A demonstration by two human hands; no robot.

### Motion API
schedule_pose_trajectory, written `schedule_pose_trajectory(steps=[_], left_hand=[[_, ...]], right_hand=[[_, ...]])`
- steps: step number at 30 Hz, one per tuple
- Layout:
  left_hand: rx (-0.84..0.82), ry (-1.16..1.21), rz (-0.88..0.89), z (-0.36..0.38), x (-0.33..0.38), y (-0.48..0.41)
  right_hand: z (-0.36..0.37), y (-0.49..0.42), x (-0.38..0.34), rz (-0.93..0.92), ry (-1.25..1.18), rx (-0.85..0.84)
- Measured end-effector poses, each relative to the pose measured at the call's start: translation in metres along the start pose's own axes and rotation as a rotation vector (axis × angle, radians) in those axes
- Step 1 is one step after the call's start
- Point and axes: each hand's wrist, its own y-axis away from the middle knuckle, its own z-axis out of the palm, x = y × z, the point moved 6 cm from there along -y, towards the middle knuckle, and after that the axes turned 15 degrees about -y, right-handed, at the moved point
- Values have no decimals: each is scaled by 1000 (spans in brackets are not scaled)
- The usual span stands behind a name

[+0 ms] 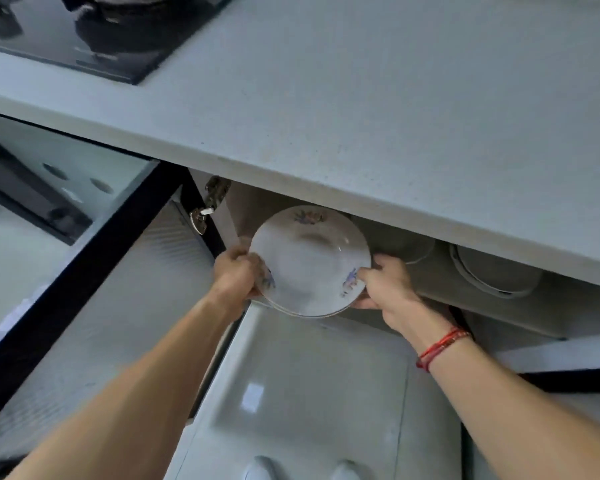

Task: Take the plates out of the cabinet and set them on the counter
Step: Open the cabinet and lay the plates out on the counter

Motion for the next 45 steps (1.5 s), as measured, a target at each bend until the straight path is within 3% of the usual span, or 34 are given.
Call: schedule_pose_trajectory(steps=[12,23,45], left_hand=[[17,-196,-46,-71,52,162],[-79,-184,0,-126,122,280],[1,-89,131,-128,209,302]], right_hand=[[-34,159,-39,144,48,-49],[-51,262,-137,73,136,-167],[-52,273,-259,-187,238,-166]])
